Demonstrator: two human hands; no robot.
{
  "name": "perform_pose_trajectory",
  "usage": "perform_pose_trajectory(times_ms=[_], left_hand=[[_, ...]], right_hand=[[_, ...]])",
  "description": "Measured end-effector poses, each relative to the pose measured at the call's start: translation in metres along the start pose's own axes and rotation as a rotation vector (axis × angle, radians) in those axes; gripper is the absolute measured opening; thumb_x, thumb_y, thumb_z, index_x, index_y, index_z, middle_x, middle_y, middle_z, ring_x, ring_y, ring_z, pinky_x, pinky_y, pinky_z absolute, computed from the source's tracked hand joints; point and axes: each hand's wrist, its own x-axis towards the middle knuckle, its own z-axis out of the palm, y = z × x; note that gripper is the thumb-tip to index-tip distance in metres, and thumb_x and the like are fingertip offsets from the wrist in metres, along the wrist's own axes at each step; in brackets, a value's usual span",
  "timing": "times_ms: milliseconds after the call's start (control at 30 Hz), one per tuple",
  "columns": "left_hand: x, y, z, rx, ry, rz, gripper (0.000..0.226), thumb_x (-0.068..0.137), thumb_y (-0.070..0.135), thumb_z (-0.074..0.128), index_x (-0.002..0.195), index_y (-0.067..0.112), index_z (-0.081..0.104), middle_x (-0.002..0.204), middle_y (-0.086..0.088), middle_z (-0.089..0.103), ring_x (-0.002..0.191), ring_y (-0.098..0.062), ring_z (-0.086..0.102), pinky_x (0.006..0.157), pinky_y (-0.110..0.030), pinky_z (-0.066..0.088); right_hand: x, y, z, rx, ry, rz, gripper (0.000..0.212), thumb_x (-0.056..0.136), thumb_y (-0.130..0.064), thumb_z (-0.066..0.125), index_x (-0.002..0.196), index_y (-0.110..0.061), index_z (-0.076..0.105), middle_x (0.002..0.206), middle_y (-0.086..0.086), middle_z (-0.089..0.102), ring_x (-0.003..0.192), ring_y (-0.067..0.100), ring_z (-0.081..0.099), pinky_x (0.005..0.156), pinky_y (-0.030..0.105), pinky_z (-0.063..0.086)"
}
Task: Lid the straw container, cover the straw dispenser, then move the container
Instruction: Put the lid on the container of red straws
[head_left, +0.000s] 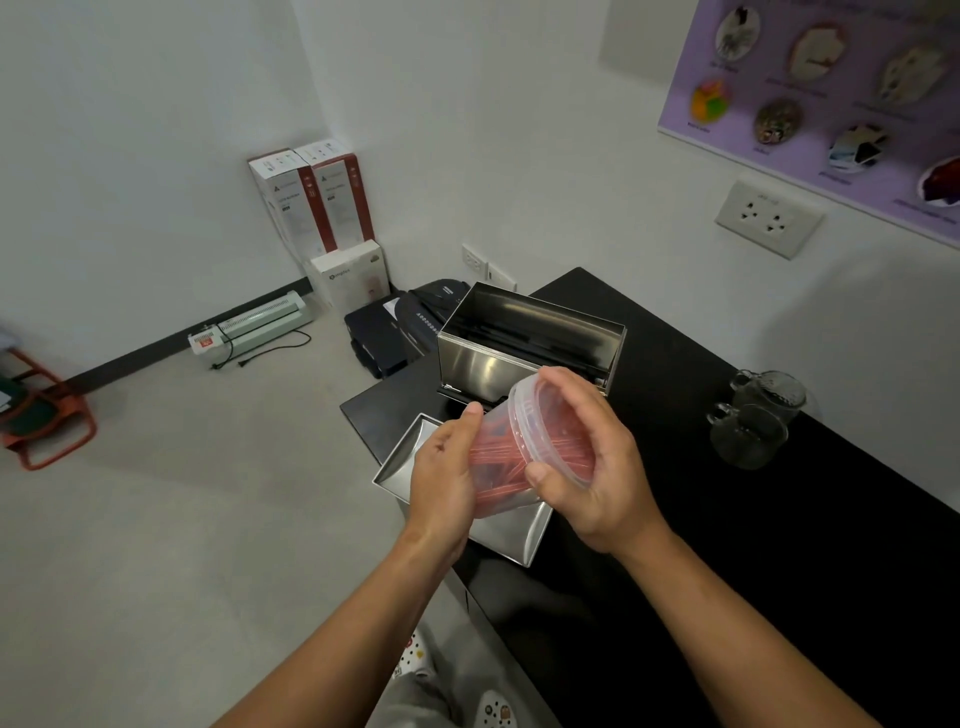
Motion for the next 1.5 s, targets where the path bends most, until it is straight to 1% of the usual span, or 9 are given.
perform_pose_trajectory(times_ms=[100,233,333,533,633,833,1000,1233,1500], left_hand=[[0.004,-0.004,-0.003,0.001,0.021,0.002,0.047,0.081,0.067,0.067,0.086,0.024,0.085,0.087,-0.007,0.083,0.082,-0.026,0.080,0.093,-0.060,0.061],[0.009,-0.007,-0.012,-0.039,-0.082,-0.112,0.049,0.083,0.061,0.071,0.099,0.017,0.086,0.099,-0.015,0.083,0.093,-0.034,0.080,0.101,-0.067,0.055],[0.011,-0.009,-0.021,-0.122,-0.123,-0.210,0.059,0.078,0.062,0.078,0.110,0.013,0.083,0.110,-0.020,0.080,0.103,-0.039,0.077,0.102,-0.071,0.052],[0.011,-0.004,-0.021,0.194,-0.108,-0.025,0.038,0.096,0.056,0.060,0.100,0.028,0.084,0.099,0.004,0.083,0.096,-0.019,0.078,0.088,-0.039,0.062],[0.007,0.007,-0.018,0.380,0.043,0.208,0.027,0.102,0.049,0.057,0.092,0.036,0.078,0.089,0.016,0.076,0.082,0.003,0.069,0.071,-0.013,0.052],[-0.006,0.023,-0.002,0.531,-0.173,0.335,0.034,0.093,0.050,0.054,0.121,0.045,0.071,0.074,0.012,0.069,0.067,-0.002,0.063,0.064,-0.017,0.053],[-0.006,0.029,0.005,0.578,-0.115,0.405,0.034,0.103,0.034,0.048,0.129,0.036,0.070,0.102,0.017,0.078,0.097,0.001,0.073,0.072,-0.007,0.052],[0.000,0.040,0.011,0.456,-0.065,0.370,0.035,0.106,0.025,0.046,0.114,0.035,0.079,0.098,0.011,0.081,0.094,-0.007,0.076,0.078,-0.022,0.061],[-0.003,0.041,0.008,0.326,-0.007,0.335,0.044,0.110,0.029,0.047,0.092,0.053,0.079,0.086,0.014,0.081,0.077,-0.001,0.075,0.059,-0.013,0.054]], right_hand=[[0.000,-0.002,0.005,0.045,0.006,0.092,0.075,0.080,-0.045,0.072,0.147,-0.017,0.050,0.146,0.006,0.055,0.136,0.023,0.054,0.108,0.047,0.049],[0.000,-0.007,-0.004,0.241,-0.100,0.317,0.083,0.078,-0.074,0.069,0.147,-0.032,0.048,0.147,-0.003,0.058,0.135,0.013,0.057,0.106,0.033,0.051],[0.003,-0.007,-0.014,0.321,-0.036,0.501,0.059,0.092,-0.064,0.057,0.137,-0.027,0.064,0.127,-0.009,0.074,0.118,0.007,0.068,0.103,0.029,0.054],[0.003,-0.002,-0.014,0.285,0.039,0.716,0.035,0.104,-0.043,0.056,0.099,-0.020,0.081,0.084,0.004,0.078,0.074,0.020,0.074,0.064,0.030,0.056],[0.008,-0.003,-0.016,0.249,0.103,0.705,0.034,0.104,-0.043,0.057,0.089,-0.023,0.081,0.066,-0.004,0.072,0.058,0.008,0.065,0.052,0.023,0.047],[0.018,-0.007,-0.015,0.149,0.223,0.654,0.040,0.102,-0.050,0.056,0.084,-0.025,0.081,0.066,-0.007,0.074,0.059,0.002,0.070,0.051,0.013,0.048],[0.032,-0.010,-0.015,0.047,0.179,0.723,0.079,0.098,-0.074,0.034,0.077,-0.008,0.073,0.060,0.000,0.068,0.052,0.009,0.064,0.048,0.017,0.046],[0.029,-0.010,-0.003,0.065,0.289,0.643,0.041,0.104,-0.044,0.056,0.078,-0.020,0.078,0.069,-0.003,0.076,0.062,0.006,0.073,0.051,0.013,0.048],[0.024,-0.011,0.003,0.083,0.262,0.615,0.032,0.102,-0.041,0.059,0.088,-0.018,0.077,0.072,-0.006,0.076,0.065,0.004,0.074,0.053,0.013,0.051]])
